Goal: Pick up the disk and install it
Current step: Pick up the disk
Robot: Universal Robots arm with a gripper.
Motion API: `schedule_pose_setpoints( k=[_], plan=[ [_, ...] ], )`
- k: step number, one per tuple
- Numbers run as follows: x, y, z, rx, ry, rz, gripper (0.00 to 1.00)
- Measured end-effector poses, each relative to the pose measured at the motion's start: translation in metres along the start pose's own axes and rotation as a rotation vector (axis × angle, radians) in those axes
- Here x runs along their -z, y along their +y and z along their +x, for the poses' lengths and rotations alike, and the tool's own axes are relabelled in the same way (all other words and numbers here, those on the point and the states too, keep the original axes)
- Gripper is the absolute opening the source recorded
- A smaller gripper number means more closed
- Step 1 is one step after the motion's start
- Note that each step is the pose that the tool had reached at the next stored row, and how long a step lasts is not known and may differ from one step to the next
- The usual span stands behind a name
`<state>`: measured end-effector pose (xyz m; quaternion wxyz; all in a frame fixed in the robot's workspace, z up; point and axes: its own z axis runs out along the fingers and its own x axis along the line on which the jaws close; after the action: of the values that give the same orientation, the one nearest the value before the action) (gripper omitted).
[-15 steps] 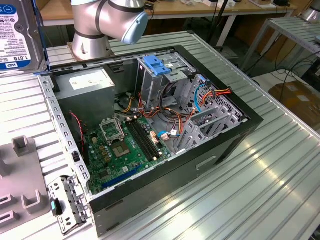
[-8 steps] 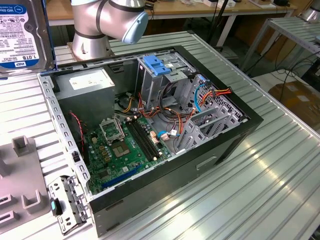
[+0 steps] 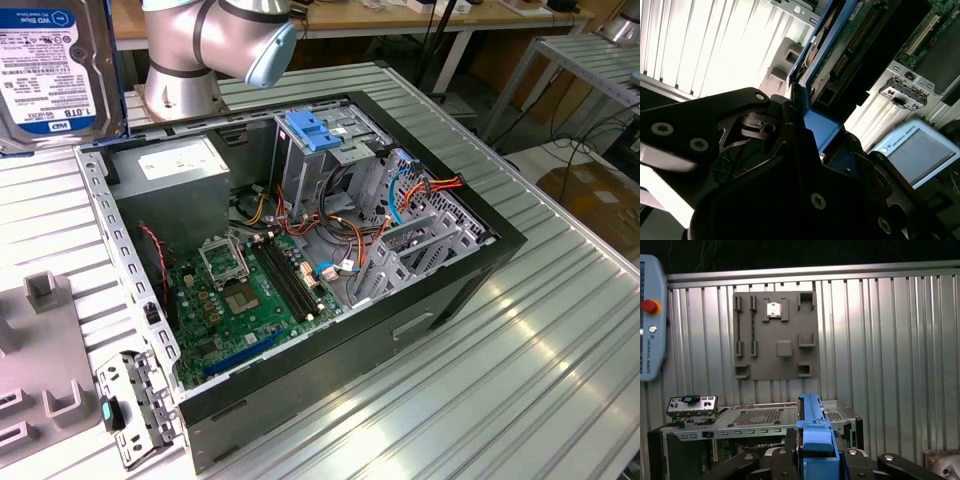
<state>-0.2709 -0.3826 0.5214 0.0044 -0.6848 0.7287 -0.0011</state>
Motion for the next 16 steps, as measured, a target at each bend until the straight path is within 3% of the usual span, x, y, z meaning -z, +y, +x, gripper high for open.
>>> schedule_pose_setpoints(
  k=[16],
  plan=[
    [-0.0002, -0.0326, -0.0012, 0.000, 0.0001, -0.0001, 0.37]
  ],
)
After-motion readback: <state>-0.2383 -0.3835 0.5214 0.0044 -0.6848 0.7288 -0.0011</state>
